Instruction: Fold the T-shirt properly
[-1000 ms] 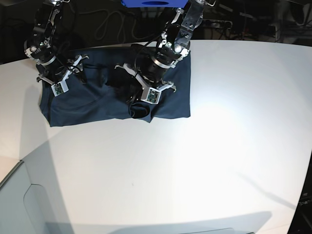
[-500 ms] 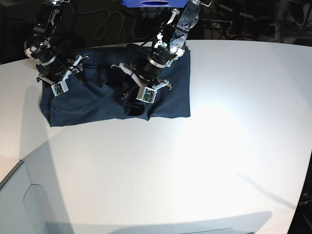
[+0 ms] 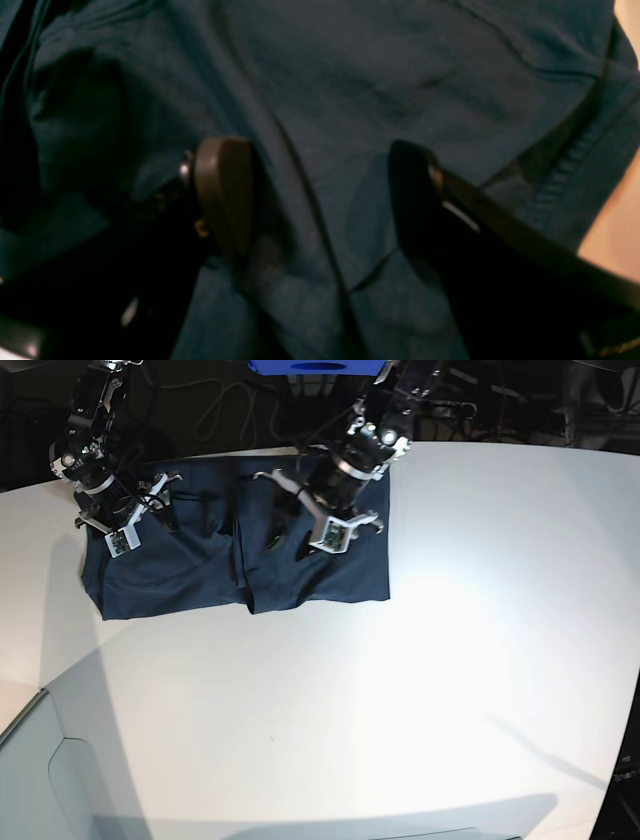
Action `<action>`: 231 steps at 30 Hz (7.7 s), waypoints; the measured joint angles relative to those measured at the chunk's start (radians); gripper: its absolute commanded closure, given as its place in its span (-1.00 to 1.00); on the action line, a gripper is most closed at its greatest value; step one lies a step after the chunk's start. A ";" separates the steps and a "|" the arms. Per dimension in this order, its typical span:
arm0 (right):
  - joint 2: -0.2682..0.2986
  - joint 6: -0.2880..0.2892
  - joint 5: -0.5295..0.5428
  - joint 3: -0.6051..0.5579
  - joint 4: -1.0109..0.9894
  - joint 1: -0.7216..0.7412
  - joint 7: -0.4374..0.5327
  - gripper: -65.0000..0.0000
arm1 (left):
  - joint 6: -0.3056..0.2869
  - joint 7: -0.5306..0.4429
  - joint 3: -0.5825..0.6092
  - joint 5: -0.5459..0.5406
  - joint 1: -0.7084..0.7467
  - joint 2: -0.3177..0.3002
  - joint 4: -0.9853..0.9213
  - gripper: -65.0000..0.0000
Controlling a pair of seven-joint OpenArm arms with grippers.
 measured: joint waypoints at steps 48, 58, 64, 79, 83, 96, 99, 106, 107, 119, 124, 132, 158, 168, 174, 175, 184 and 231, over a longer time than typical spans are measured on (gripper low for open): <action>0.000 0.000 0.000 0.001 0.003 0.013 -0.002 -0.25 | 0.204 -0.011 0.371 0.096 -0.120 -0.026 -0.249 0.19; 0.000 0.000 0.000 0.001 0.000 0.027 -0.002 -0.25 | 0.204 -0.011 0.371 0.098 -0.123 -0.024 -0.277 0.29; 0.000 0.000 0.000 0.001 0.000 0.027 -0.002 -0.25 | 0.205 -0.011 0.371 0.099 -0.123 -0.024 -0.277 1.00; 0.000 0.000 0.000 0.001 0.000 0.027 -0.002 -0.25 | 0.216 0.005 0.391 0.105 -0.109 -0.031 -0.132 1.00; 0.000 0.000 0.000 0.001 0.000 0.027 -0.002 -0.25 | 0.223 0.118 0.435 0.100 -0.114 -0.065 -0.079 1.00; 0.000 0.000 0.000 0.001 0.000 0.027 -0.002 -0.25 | 0.227 0.166 0.507 0.085 -0.151 -0.111 -0.038 1.00; 0.000 0.000 0.000 0.001 0.000 0.027 -0.002 -0.25 | 0.227 0.166 0.507 0.084 -0.151 -0.111 -0.038 1.00; 0.000 0.000 0.000 0.001 0.000 0.027 -0.002 -0.25 | 0.228 0.166 0.576 0.074 -0.195 -0.149 -0.041 1.00; 0.000 0.000 0.000 0.001 0.000 0.027 -0.002 -0.25 | 0.228 0.163 0.586 0.071 -0.198 -0.156 -0.045 1.00; 0.000 0.000 0.000 0.001 0.000 0.027 -0.002 -0.25 | 0.212 0.163 0.587 0.065 -0.194 -0.183 -0.094 1.00; 0.000 0.000 0.000 0.001 0.001 0.027 -0.002 -0.25 | 0.211 0.169 0.587 0.069 -0.194 -0.186 -0.122 1.00; 0.000 0.000 0.000 0.001 0.004 0.027 -0.002 -0.25 | 0.217 0.170 0.587 0.076 -0.190 -0.186 -0.103 0.13; -0.002 0.000 0.001 0.305 -0.208 0.220 -0.008 -0.46 | 0.204 0.162 0.112 0.103 -0.023 -0.244 0.104 -0.09; 0.005 0.000 0.012 0.315 -0.293 0.246 0.034 -0.46 | 0.204 0.158 -0.051 0.103 -0.004 -0.219 0.074 -0.09; 0.005 0.000 0.004 0.314 -0.270 0.240 0.009 -0.46 | 0.203 0.169 -0.065 0.102 0.005 -0.207 0.008 -0.08; 0.005 0.000 0.004 0.311 -0.272 0.240 0.011 -0.45 | 0.203 0.169 -0.066 0.102 0.005 -0.208 0.002 -0.08; 0.006 -0.003 0.029 0.273 -0.318 0.239 0.069 -0.40 | 0.203 0.162 -0.070 0.102 0.003 -0.207 -0.011 -0.08; -0.068 0.000 -0.005 -0.381 0.297 0.033 -0.010 1.00 | 0.204 0.139 -0.072 0.102 0.036 -0.205 -0.037 -0.08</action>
